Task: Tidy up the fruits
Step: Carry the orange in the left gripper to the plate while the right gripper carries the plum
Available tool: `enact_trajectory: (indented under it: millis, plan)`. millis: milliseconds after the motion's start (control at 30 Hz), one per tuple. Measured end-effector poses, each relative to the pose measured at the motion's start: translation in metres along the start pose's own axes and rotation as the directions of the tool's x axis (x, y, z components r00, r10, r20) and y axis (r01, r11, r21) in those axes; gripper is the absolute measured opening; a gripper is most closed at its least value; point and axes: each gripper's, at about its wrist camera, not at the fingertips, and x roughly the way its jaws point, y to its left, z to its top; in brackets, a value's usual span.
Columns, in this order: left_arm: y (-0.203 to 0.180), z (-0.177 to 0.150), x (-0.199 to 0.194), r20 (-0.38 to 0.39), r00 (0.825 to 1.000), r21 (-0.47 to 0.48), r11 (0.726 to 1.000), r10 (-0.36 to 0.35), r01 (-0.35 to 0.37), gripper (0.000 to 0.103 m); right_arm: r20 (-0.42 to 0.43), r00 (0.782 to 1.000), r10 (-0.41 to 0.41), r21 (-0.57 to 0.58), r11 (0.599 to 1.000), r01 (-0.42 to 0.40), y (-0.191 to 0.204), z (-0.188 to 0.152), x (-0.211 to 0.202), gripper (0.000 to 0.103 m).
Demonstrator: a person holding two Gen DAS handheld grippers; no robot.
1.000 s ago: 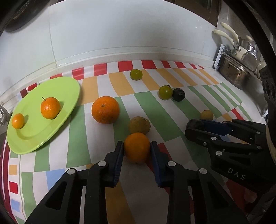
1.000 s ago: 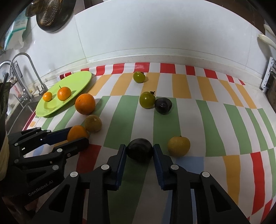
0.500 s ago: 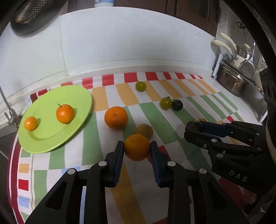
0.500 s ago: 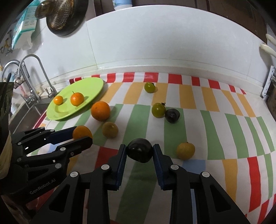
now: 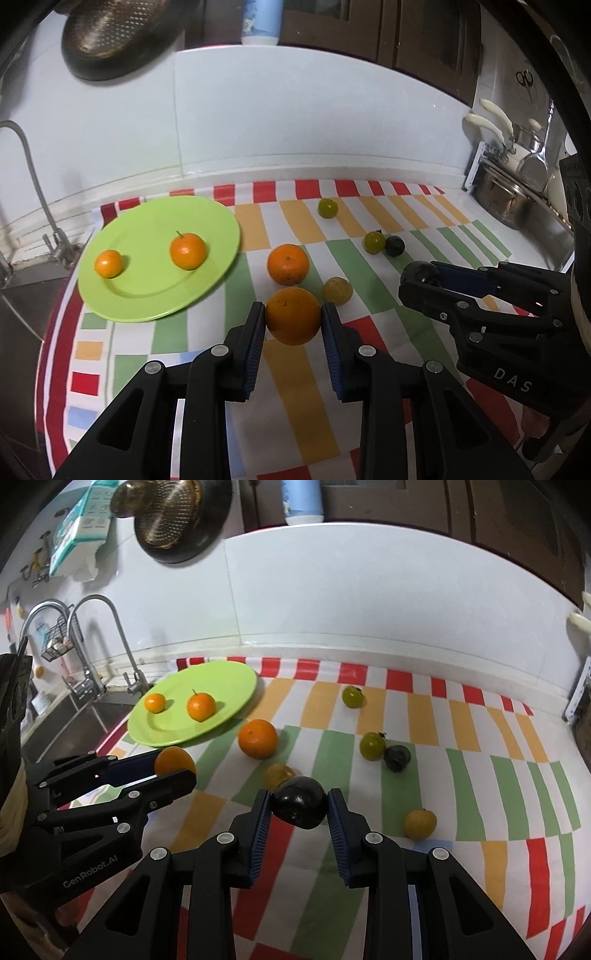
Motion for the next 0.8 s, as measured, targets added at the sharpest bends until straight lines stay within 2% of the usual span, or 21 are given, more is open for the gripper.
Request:
enact_trajectory:
  millis: [300, 800]
  plan:
    - [0.021, 0.001, -0.025, 0.047, 0.997, -0.026, 0.998, 0.057, -0.056, 0.030, 0.037, 0.999, 0.029, -0.060, 0.998, -0.027, 0.027, 0.011, -0.010, 0.032]
    - [0.061, 0.008, -0.048, 0.109, 0.979, -0.077, 0.984, 0.170, -0.162, 0.030, 0.092, 0.988, 0.122, -0.158, 0.982, -0.106, 0.069, 0.042, -0.006, 0.032]
